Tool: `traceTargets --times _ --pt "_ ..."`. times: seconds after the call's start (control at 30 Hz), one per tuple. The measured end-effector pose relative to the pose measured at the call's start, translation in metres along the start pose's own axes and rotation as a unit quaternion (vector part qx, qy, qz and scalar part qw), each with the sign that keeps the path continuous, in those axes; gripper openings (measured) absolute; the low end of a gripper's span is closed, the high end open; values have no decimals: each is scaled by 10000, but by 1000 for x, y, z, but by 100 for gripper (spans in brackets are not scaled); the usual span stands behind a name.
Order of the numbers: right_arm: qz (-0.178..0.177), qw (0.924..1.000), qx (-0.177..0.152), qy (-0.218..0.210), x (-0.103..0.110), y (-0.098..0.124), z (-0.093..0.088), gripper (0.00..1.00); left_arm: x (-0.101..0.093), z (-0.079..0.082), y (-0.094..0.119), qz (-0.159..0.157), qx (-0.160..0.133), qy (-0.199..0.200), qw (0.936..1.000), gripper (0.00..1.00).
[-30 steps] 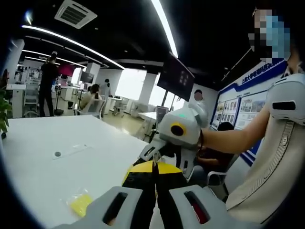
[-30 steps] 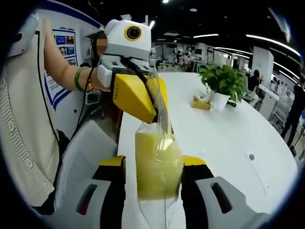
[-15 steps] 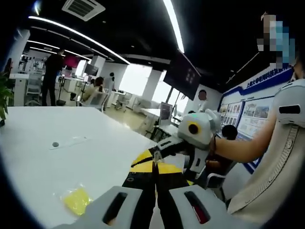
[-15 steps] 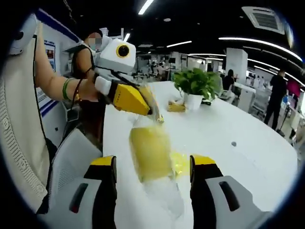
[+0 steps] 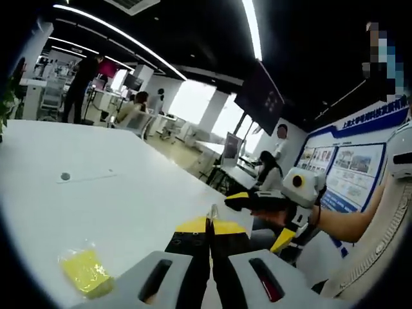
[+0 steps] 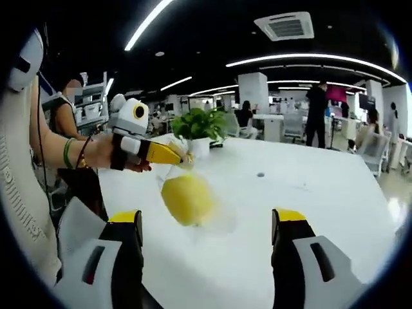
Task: Compare the silicone blocks by pressing each to a similar depth, holding the contact briefly, and releasing to observe deformation and rebound differences across the visible hardness samples.
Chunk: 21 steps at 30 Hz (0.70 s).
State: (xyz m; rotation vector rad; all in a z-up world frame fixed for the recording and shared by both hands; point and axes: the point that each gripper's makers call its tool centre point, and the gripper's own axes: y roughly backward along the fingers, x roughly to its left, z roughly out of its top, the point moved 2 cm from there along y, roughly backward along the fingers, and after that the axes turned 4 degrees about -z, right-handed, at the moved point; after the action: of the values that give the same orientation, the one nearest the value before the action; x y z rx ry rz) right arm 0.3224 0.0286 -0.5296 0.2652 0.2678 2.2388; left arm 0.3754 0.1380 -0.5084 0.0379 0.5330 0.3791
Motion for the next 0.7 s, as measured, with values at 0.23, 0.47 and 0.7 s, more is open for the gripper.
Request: traceTargets --times 0.23,0.47,0.7 --pt "-322 9987 140 -382 -5 22 -23 78 19 -22 -37 15 -69 484 9988 0" --pt "-472 9969 362 -523 -13 31 -36 77 34 -37 -68 -25 -135 968 9952 0" --pt "-537 9960 466 -545 -27 30 -38 76 58 -49 -86 108 -258 1350 9904 0"
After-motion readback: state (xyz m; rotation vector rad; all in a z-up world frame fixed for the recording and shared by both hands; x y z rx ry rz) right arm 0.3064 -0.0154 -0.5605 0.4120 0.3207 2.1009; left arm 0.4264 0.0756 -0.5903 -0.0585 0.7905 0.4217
